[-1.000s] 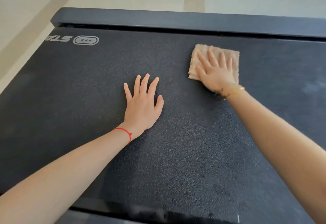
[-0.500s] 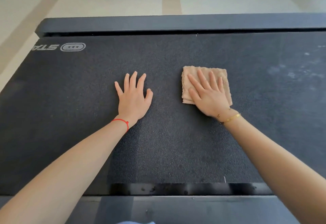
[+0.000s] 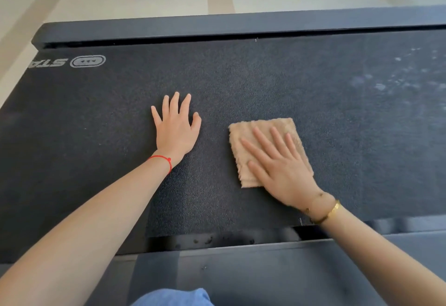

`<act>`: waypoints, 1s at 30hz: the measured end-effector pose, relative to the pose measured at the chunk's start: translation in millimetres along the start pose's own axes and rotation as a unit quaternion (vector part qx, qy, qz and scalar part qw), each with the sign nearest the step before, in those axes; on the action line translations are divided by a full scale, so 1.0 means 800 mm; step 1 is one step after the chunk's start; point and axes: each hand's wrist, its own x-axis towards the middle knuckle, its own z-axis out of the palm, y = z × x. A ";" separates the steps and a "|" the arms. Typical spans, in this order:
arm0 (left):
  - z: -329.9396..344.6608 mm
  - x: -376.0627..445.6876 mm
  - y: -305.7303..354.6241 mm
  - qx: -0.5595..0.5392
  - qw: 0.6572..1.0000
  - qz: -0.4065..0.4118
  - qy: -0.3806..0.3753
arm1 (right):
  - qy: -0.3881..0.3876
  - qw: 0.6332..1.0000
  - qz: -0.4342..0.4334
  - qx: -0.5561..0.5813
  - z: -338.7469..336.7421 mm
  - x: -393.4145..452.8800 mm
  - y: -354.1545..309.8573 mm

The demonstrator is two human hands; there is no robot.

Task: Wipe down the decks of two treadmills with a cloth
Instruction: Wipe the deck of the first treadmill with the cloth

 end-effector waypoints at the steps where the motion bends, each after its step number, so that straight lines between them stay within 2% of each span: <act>1: -0.001 -0.001 0.001 0.001 1.000 -0.002 -0.002 | -0.001 0.999 0.040 0.007 -0.003 0.010 0.007; 4: -0.001 -0.004 0.008 -0.002 1.000 -0.019 -0.007 | -0.004 0.995 0.097 0.013 -0.006 0.024 -0.005; 9: 0.000 -0.008 0.030 -0.045 0.998 -0.041 -0.010 | -0.018 0.998 -0.055 0.019 0.009 -0.032 -0.052; 11: 0.000 -0.010 0.042 -0.052 0.998 -0.030 -0.012 | -0.015 0.997 -0.073 0.033 0.010 -0.050 -0.041; 13: 0.001 -0.013 0.055 -0.048 0.999 -0.008 -0.015 | -0.010 0.999 -0.044 0.024 0.008 -0.057 -0.017; 17: 0.006 -0.020 0.079 -0.054 0.998 0.018 -0.026 | 0.007 0.995 0.095 0.011 -0.006 -0.025 0.050; 20: 0.010 -0.023 0.092 -0.054 0.998 0.026 -0.030 | 0.003 0.985 0.170 0.030 -0.014 0.007 0.064; 22: 0.011 -0.023 0.099 -0.054 0.998 0.032 -0.029 | 0.014 0.990 0.141 0.023 -0.009 0.006 0.045; 26: 0.011 -0.015 0.105 -0.058 0.997 0.035 -0.029 | 0.004 1.000 0.019 0.020 0.001 -0.027 0.015; 28: 0.012 -0.011 0.104 -0.053 0.998 0.035 -0.030 | 0.004 1.000 0.010 0.019 -0.001 -0.028 0.032; 30: 0.015 -0.009 0.102 -0.048 0.998 0.036 -0.032 | 0.016 0.999 0.036 0.016 -0.004 -0.016 0.059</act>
